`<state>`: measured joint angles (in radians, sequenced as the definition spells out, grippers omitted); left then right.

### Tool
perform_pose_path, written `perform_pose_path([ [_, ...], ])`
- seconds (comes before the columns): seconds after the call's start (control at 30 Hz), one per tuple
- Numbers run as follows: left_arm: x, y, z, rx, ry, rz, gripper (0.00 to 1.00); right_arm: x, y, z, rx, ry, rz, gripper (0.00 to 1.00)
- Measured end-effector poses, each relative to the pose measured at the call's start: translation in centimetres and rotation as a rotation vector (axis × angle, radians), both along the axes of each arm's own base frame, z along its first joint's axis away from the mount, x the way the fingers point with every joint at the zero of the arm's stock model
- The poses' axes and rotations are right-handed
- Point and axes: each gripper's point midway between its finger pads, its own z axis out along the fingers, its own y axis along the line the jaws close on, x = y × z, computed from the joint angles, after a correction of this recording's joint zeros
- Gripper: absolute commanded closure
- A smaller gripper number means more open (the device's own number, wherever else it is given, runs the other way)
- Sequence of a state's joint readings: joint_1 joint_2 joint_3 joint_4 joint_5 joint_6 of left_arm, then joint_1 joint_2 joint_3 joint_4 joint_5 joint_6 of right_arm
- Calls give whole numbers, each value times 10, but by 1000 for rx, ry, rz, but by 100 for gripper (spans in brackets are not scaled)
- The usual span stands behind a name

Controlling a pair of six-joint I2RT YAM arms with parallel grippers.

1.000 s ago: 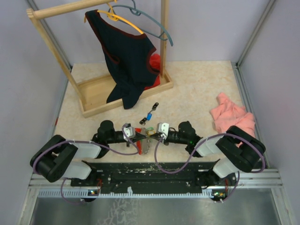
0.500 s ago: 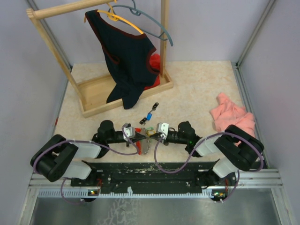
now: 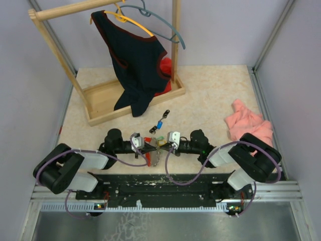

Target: Put the keys on the keyring

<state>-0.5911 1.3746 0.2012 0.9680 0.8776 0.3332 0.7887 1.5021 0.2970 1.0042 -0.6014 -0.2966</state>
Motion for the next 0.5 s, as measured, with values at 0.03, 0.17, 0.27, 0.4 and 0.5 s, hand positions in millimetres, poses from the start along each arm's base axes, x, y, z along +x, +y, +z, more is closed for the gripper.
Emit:
perform_pose_path([
  [0.03,0,0,0,0,1,-3,99,0,0,0,1,2,2,100],
  [0.17,-2,0,-1,2,6,-11,99,-2,1,1,3,3,14,100],
  [0.27,-3,0,-1,2,8,-14,99,-4,1,1,5,4,24,100],
  [0.4,-3,0,-2,2,10,-15,99,-6,2,1,6,2,39,100],
  [0.5,-2,0,-2,2,11,-11,99,-5,4,5,14,-9,50,100],
])
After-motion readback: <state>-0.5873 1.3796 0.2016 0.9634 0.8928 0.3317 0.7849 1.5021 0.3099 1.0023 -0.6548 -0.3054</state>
